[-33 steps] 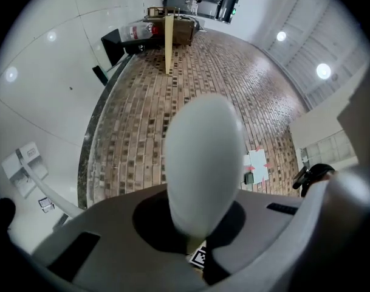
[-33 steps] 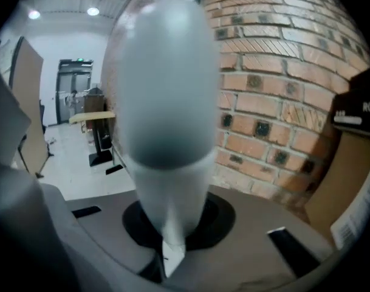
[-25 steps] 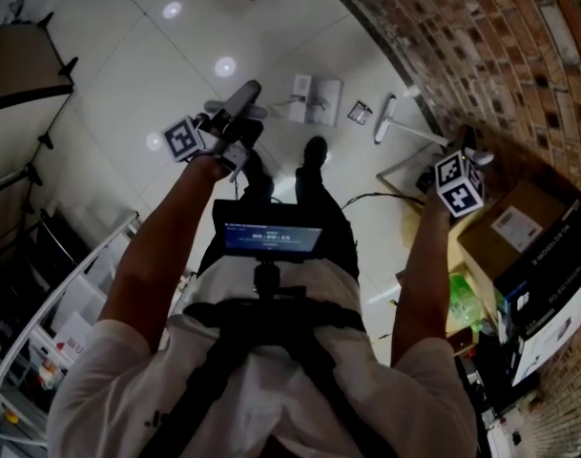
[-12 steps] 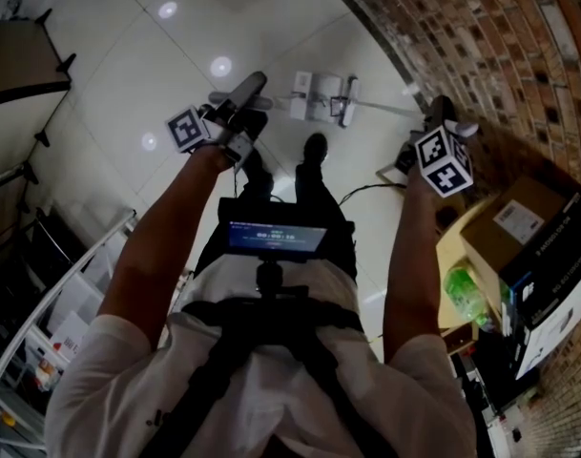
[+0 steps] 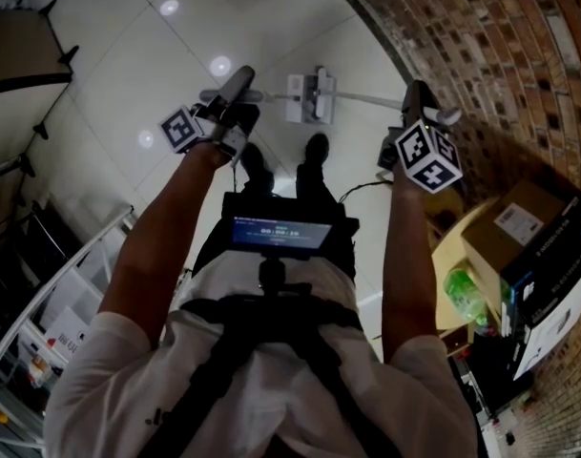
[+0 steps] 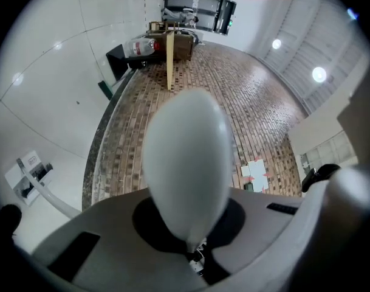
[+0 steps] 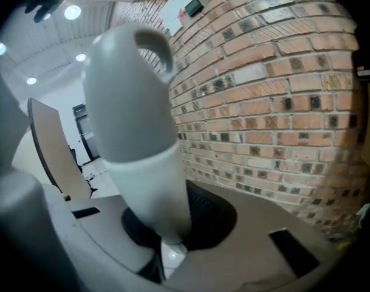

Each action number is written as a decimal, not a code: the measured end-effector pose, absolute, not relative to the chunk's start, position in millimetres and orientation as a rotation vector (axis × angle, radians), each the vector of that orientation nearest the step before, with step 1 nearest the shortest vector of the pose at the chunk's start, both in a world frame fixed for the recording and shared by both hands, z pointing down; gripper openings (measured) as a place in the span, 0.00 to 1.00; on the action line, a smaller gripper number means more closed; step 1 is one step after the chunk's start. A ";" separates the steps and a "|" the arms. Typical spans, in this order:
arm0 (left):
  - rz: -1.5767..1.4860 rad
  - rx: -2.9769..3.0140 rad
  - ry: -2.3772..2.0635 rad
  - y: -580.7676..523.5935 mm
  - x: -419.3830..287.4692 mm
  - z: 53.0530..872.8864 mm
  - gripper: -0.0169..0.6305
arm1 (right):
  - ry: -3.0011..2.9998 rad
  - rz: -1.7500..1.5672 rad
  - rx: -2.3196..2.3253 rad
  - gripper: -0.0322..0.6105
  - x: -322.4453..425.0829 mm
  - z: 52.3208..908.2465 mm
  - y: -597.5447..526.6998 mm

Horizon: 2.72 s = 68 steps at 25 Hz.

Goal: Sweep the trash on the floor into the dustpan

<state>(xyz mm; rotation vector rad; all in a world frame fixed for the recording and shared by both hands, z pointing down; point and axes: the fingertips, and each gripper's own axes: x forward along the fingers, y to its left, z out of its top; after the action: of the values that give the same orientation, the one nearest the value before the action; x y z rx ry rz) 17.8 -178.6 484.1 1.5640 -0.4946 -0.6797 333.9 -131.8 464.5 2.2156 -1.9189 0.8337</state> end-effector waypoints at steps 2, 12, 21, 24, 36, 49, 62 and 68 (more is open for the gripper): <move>-0.697 1.569 -0.515 -183.1 3.9 482.6 0.03 | -1.966 0.751 2.161 0.09 316.6 451.3 -136.7; -0.728 1.576 -0.572 -183.9 -42.8 490.6 0.03 | -1.988 0.533 2.063 0.07 272.7 415.3 -148.2; -0.721 1.597 -0.541 -185.7 -59.6 488.9 0.03 | -1.920 0.407 2.097 0.06 261.1 393.3 -136.0; -0.712 1.594 -0.524 -184.9 -59.8 488.3 0.03 | -1.893 0.377 2.092 0.06 251.2 397.2 -136.2; -0.631 1.634 -0.502 -181.5 -61.7 490.3 0.05 | -1.758 0.603 2.160 0.08 188.1 471.1 -151.9; -0.496 1.789 -0.480 -174.7 -76.8 486.4 0.24 | -2.117 0.454 1.493 0.12 67.0 481.7 -166.0; -0.492 1.789 -0.426 -171.1 -74.6 484.2 0.24 | -2.258 0.364 0.817 0.26 -16.8 496.6 -145.4; -0.487 1.777 -0.405 -168.4 -69.6 483.7 0.24 | -2.201 0.307 0.571 0.31 -17.9 509.2 -138.3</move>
<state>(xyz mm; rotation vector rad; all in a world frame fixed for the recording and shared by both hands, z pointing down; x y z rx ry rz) -69.6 -168.4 483.7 1.7775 -0.4051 -0.4867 -17.9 -138.3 509.2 0.5713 -2.2012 0.3069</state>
